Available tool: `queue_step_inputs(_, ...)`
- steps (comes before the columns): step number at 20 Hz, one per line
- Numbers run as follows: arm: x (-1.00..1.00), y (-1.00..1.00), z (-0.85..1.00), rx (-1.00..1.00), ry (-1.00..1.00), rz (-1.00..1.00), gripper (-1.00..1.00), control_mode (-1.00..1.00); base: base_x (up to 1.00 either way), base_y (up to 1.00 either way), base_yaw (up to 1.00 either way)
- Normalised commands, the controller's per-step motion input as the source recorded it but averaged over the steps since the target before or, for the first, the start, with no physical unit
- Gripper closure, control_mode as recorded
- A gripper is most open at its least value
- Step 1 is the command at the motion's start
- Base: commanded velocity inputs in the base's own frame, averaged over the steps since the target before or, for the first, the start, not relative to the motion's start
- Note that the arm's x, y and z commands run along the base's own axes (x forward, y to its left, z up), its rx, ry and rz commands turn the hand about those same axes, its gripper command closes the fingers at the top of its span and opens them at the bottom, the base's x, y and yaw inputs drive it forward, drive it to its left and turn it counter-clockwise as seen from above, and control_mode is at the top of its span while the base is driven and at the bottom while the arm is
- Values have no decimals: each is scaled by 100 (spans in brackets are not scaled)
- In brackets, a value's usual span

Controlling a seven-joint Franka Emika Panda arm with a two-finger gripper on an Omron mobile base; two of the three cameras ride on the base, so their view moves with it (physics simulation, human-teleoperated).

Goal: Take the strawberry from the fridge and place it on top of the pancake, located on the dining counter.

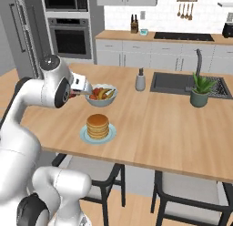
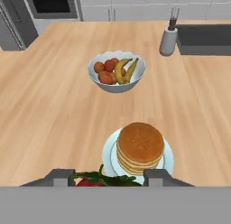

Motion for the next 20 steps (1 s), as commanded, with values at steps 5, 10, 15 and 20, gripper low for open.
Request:
queue_step_inputs(5, 71, -10, -60, 0, 33, 6, 100, -100, 0, 0, 0)
queue_step_inputs(10, 8, -1, -37, -1, 6, 0, 100, -100, 0, 0, 0)
queue_step_inputs(15, 1, -20, -36, 0, 7, 0, 100, -100, 0, 0, 0)
queue_step_inputs(20, 0, -2, -37, 0, 18, 0, 100, -100, 0, 0, 0)
